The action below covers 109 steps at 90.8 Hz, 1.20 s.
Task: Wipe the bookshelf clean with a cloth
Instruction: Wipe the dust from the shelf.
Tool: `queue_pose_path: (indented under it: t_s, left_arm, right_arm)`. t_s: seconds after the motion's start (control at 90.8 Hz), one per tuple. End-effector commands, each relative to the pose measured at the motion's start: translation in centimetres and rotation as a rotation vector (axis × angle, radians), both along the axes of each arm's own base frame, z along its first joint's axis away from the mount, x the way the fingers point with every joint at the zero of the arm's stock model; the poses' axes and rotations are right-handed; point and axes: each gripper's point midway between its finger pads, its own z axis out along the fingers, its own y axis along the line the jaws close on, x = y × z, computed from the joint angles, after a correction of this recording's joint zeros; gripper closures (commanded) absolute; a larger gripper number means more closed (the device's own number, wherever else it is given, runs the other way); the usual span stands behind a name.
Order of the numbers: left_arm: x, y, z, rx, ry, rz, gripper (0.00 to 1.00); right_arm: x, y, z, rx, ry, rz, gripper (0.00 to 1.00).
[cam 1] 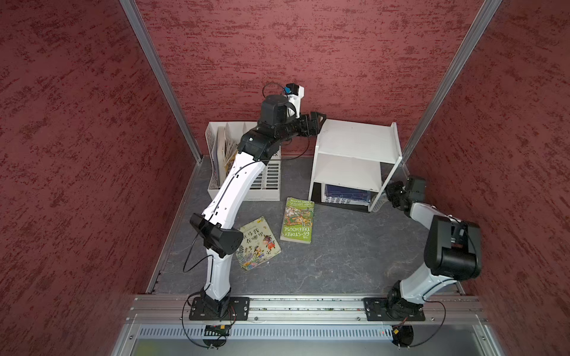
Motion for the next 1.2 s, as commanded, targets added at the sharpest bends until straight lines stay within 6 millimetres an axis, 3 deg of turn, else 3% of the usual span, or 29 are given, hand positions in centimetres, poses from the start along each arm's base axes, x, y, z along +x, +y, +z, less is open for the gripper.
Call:
queue_pose_path:
  t_s: [0.0,0.198,0.309,0.496,0.639,0.826,0.904,0.959,1.19]
  left_arm:
    - [0.7,0.4,-3.4,0.015,0.122,-0.018,0.14]
    - [1.9,-0.5,-6.1,0.002,0.195,-0.075,0.09]
    - [2.5,-1.3,-7.6,0.007,0.224,-0.089,0.11]
    - [3.0,-2.0,-8.8,0.018,0.229,-0.100,0.20]
    - [3.0,-2.7,-9.6,0.028,0.236,-0.124,0.24]
    - [3.0,-3.0,-10.2,0.038,0.246,-0.133,0.26]
    - [2.8,-3.2,-10.2,0.046,0.243,-0.138,0.27]
    - [2.6,-3.3,-10.2,0.051,0.240,-0.140,0.27]
    - [2.3,-3.6,-10.3,0.070,0.235,-0.143,0.27]
  right_arm:
    - [3.8,-1.0,2.4,0.005,-0.166,-0.018,1.00]
    - [7.8,-0.6,4.3,0.060,-0.252,0.037,1.00]
    - [9.4,-0.2,4.1,0.098,-0.258,0.052,1.00]
    - [10.6,-0.7,0.5,0.105,-0.175,0.002,1.00]
    - [12.4,0.8,1.0,0.141,-0.248,0.072,1.00]
    - [11.6,2.3,-3.2,0.096,-0.038,0.085,1.00]
    - [11.2,2.2,-3.5,0.115,-0.047,0.067,1.00]
    - [11.6,2.5,-2.3,0.126,-0.097,0.081,1.00]
    - [12.9,2.5,9.0,0.112,-0.423,0.124,1.00]
